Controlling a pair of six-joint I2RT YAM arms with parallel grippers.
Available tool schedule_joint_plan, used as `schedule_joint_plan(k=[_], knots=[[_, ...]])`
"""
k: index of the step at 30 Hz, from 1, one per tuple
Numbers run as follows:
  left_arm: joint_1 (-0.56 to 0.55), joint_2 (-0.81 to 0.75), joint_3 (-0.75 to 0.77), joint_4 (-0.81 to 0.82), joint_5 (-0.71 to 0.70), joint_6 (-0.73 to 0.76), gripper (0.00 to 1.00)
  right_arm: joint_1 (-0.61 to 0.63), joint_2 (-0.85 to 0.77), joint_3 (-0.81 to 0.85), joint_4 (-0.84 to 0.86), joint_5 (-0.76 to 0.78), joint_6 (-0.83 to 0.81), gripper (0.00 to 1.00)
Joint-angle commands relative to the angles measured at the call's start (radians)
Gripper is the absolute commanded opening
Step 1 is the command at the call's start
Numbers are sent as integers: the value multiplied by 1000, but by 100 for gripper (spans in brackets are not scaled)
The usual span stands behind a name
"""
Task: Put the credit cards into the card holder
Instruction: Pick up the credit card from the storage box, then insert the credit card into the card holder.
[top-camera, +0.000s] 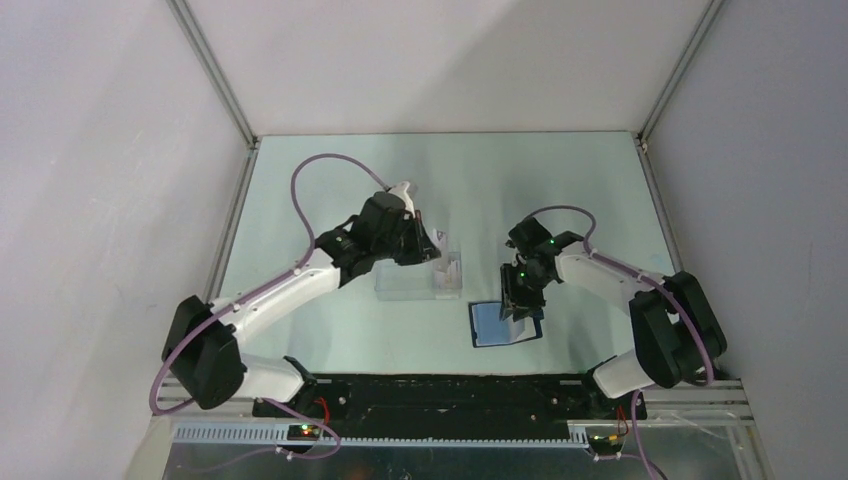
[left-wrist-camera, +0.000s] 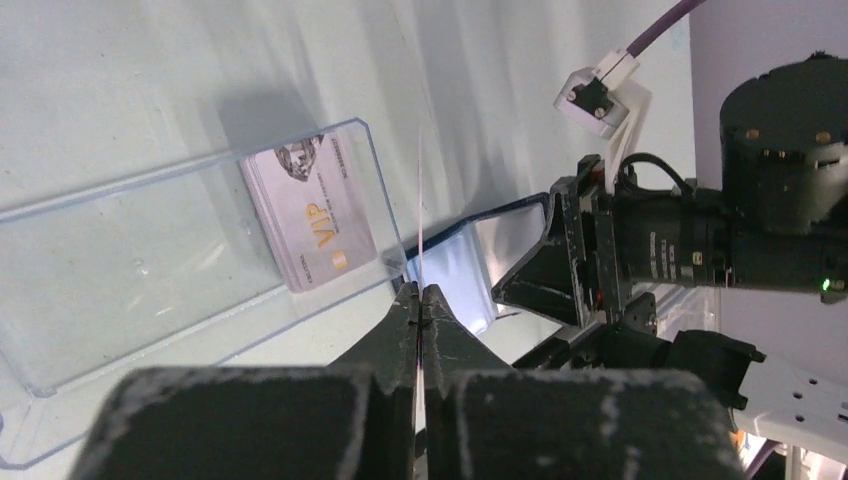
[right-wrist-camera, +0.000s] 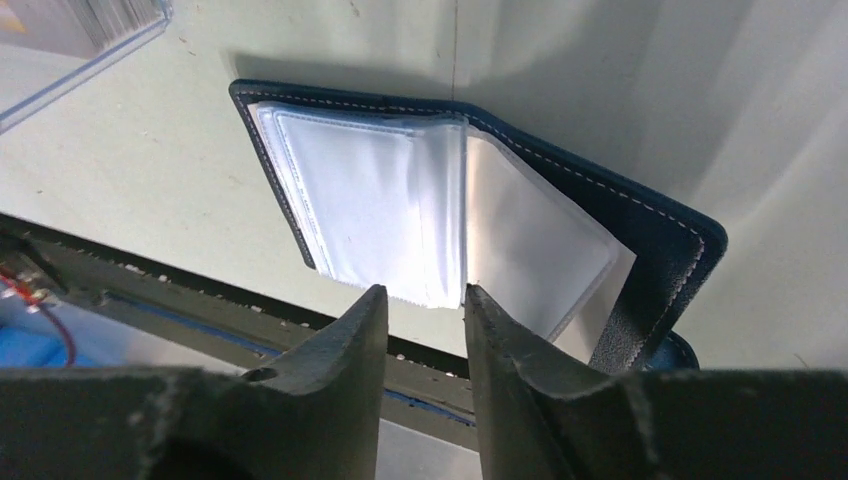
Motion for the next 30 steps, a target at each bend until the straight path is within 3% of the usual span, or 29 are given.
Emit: schedule_joint_plan(k=[1,5,9,16,30], knots=[[-23,-36,-32,23,33,-36,0,-60,-58,-63,79,-145,17,42],[-56,-24,-61,82,66,-92,0,-128,-80,-112,126,-245,24,50],[-80,-1,-145,316,140,-194,0,-195,-101,-166,179,-346,30,56],[-126,72,-202,491,189,-277,0,-309,-150,-261,293,-540,40,65],[-149,171,-237,700,280,-364,0,-423,-228,-356,503,-852,88,65]])
